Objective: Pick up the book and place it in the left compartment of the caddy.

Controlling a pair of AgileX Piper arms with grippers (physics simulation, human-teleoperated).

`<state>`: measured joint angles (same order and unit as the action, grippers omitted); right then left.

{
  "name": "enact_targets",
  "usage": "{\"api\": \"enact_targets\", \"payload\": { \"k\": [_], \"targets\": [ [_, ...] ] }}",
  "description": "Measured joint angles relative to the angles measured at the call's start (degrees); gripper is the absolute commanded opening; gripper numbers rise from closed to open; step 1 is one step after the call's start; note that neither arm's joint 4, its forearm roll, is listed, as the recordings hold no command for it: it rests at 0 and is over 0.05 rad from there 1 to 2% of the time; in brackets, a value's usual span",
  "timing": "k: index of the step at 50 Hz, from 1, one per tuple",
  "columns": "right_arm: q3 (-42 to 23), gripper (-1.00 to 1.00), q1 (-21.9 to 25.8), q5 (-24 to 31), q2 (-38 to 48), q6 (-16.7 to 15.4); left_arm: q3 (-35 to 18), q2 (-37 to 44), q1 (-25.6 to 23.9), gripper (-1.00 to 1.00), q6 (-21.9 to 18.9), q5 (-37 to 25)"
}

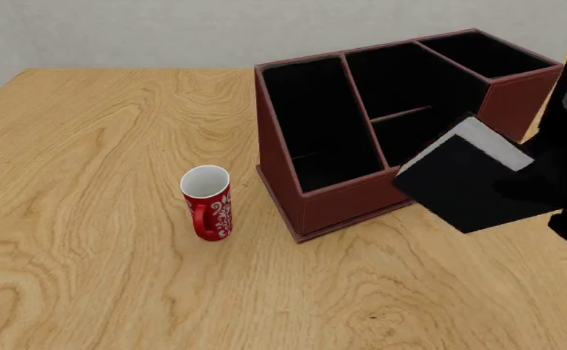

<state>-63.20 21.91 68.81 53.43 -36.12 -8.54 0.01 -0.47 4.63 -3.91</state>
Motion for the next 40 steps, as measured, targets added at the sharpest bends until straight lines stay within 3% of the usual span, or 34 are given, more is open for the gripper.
{"api": "enact_targets", "payload": {
  "k": [9,16,27,40],
  "targets": [
    [-7.9,-1.00,5.6,0.8,3.7,10.8,-0.9,0.0,-0.2,1.00,0.1,-0.5],
    [-12.8,-1.00,8.7,1.0,6.4,16.0,-1.6,0.0,-0.2,1.00,0.2,-0.9],
    [-19.3,-1.00,10.8,1.1,10.7,19.8,-2.8,0.0,-0.1,1.00,0.6,-1.4],
    [-26.4,-1.00,11.3,1.1,16.5,22.0,-4.0,0.0,0.6,1.00,1.2,-2.0]
  ]
}}
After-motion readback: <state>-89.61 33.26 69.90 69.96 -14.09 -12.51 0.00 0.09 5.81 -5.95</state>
